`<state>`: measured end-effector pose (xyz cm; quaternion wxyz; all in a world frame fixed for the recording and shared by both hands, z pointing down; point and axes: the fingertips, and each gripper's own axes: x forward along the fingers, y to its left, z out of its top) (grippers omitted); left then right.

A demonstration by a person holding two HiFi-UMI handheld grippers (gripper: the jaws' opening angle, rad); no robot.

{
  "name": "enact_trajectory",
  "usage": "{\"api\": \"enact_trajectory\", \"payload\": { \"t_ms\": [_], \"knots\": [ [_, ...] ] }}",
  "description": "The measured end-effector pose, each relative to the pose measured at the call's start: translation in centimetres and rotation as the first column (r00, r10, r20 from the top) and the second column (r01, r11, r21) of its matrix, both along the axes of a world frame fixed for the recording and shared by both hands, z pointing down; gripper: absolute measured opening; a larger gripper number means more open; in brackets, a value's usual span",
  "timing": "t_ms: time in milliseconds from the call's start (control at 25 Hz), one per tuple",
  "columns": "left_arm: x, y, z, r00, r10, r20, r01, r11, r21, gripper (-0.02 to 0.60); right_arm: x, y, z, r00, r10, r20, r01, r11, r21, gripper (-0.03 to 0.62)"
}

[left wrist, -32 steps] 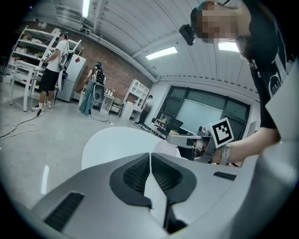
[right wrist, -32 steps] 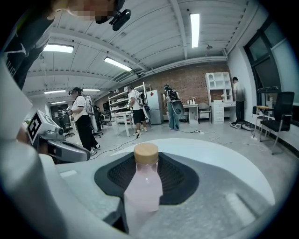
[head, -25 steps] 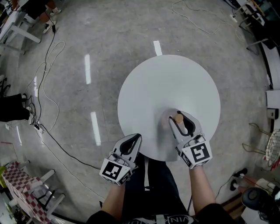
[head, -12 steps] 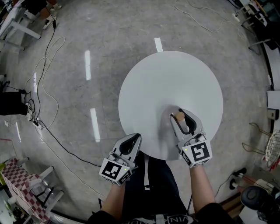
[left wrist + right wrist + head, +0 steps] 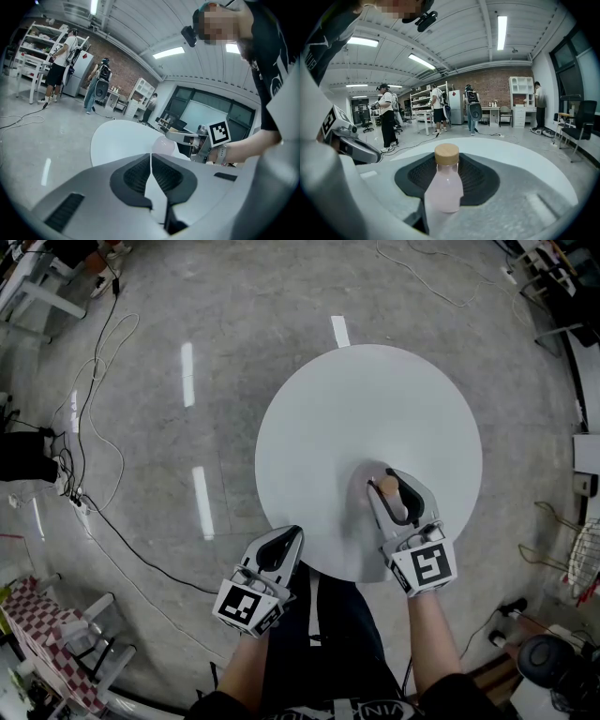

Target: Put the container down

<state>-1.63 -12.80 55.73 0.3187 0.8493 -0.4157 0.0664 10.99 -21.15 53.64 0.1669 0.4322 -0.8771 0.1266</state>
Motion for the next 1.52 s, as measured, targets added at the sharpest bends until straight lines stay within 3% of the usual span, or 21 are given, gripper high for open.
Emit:
{"api": "enact_trajectory", "payload": {
  "t_ms": [480, 800, 1520],
  "knots": [
    [-0.5, -0.2, 0.7, 1.000, 0.006, 0.014, -0.006, 1.000, 0.000, 0.015, -0.6, -0.1, 0.1, 1.000, 0.000, -0.023, 0.001, 1.000, 0.028, 0.144],
    [0.0, 0.0, 0.8, 1.000, 0.017, 0.013, -0.017, 1.000, -0.004, 0.015, -0.5, 0.0, -0.1, 0.999, 0.004, 0.051, -0.006, 0.999, 0.032, 0.144],
    [1.1, 1.3, 0.6, 0.999, 0.050, 0.000, -0.050, 0.999, -0.009, 0.015, 0.0, 1.6, -0.2, 0.998, 0.002, 0.065, -0.004, 0.999, 0.036, 0.215]
  ]
}}
